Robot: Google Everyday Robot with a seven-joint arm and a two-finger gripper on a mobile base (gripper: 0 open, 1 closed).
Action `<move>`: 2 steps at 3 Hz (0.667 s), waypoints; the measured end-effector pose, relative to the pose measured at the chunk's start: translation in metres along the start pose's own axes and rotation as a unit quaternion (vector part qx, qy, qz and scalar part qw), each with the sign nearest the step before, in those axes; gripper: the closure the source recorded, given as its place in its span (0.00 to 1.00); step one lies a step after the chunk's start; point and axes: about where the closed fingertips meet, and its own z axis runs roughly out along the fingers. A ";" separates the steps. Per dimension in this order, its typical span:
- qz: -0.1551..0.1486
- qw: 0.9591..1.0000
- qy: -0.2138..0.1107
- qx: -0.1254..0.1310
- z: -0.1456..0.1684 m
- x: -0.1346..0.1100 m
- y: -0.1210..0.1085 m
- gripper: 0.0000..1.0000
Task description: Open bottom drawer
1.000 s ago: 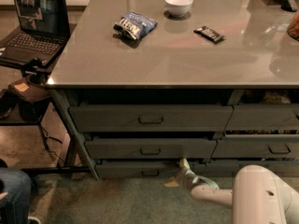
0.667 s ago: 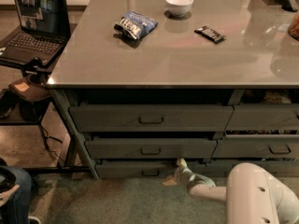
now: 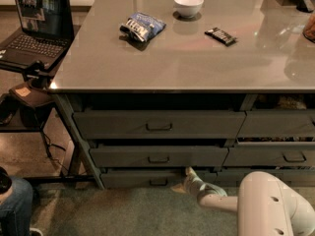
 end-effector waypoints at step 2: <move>0.000 1.000 0.000 0.000 0.000 0.000 0.000 0.65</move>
Offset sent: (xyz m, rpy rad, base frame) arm 0.0000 0.0000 0.0000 0.0000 0.0000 0.0000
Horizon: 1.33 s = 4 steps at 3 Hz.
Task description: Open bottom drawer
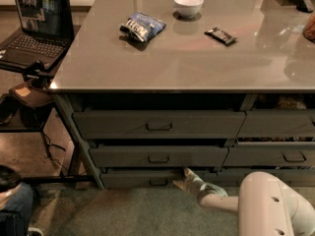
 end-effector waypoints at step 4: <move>0.016 1.000 -0.007 0.014 -0.017 -0.007 -0.004 1.00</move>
Offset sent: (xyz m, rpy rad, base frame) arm -0.0487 -0.0057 0.0050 0.0530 -0.0384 -0.0660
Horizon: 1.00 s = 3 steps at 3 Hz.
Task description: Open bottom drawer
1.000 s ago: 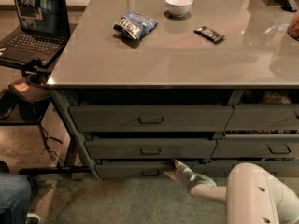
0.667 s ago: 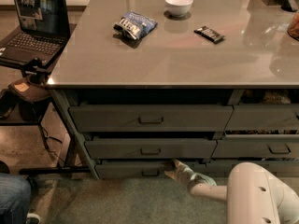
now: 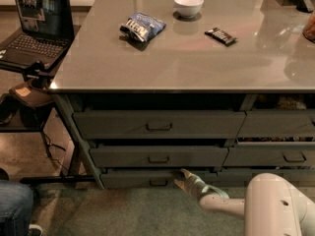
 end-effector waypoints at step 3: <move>0.037 0.998 0.008 0.054 -0.062 0.024 0.012 1.00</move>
Offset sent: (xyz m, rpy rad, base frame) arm -0.4066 0.0428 -0.0175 -0.0070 -0.0979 -0.2633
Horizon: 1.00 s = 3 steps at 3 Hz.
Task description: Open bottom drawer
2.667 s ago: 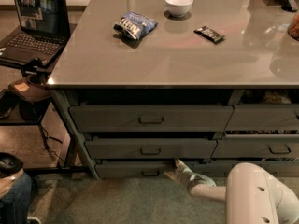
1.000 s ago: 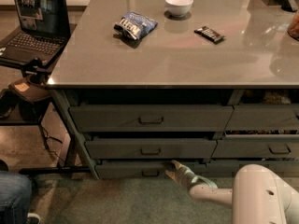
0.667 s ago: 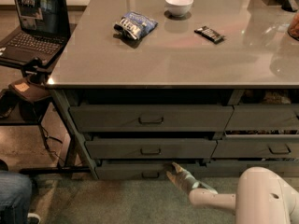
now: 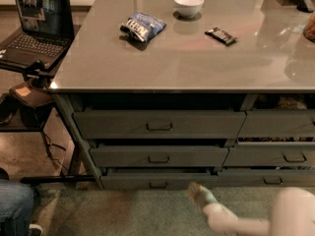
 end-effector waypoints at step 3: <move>0.035 0.995 0.047 0.081 -0.102 0.052 0.038 0.57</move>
Offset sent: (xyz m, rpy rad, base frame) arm -0.0620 -0.0325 -0.0015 0.0099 -0.0012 -0.1496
